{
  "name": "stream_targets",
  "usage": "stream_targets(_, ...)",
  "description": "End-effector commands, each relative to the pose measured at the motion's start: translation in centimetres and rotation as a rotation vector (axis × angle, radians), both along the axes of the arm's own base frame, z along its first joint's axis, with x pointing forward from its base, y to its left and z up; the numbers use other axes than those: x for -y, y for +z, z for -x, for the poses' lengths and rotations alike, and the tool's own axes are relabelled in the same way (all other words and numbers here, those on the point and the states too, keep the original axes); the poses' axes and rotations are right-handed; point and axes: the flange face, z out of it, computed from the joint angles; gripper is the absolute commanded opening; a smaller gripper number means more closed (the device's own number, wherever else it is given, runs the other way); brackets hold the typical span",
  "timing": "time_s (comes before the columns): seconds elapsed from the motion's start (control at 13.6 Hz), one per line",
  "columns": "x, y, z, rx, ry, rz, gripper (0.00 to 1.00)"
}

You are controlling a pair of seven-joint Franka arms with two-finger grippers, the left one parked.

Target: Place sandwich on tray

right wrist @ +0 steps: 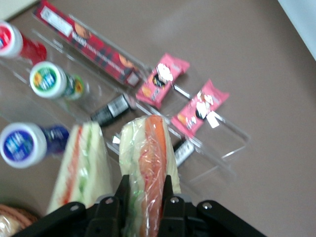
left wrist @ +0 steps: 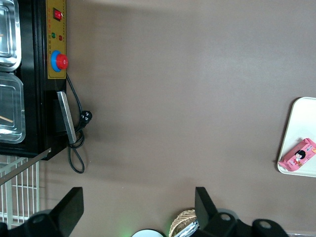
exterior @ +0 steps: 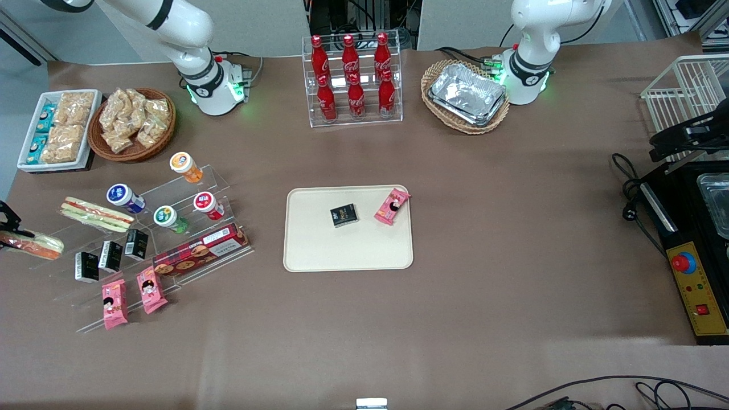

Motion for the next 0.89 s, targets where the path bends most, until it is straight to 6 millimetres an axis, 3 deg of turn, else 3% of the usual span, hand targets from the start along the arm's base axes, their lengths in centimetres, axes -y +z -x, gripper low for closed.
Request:
stream_targets(0.0, -9.4, 2.0, -2.7, -0.069, -0.052, 0.019, 0.29)
stream_targets(0.15, -16.5, 2.8, -4.0, -0.081, -0.111, 0.033, 0.3)
stream_targets(0.44, -30.7, 2.5, -5.4, -0.07, -0.143, 0.051, 0.3)
stream_targets(0.52, -35.2, 1.6, -5.7, -0.059, -0.139, 0.055, 0.3)
stream_targets(0.59, -38.5, 0.5, -5.8, -0.055, -0.139, 0.058, 0.3)
stream_targets(0.81, -46.1, -3.4, -6.4, -0.008, -0.136, 0.054, 0.3)
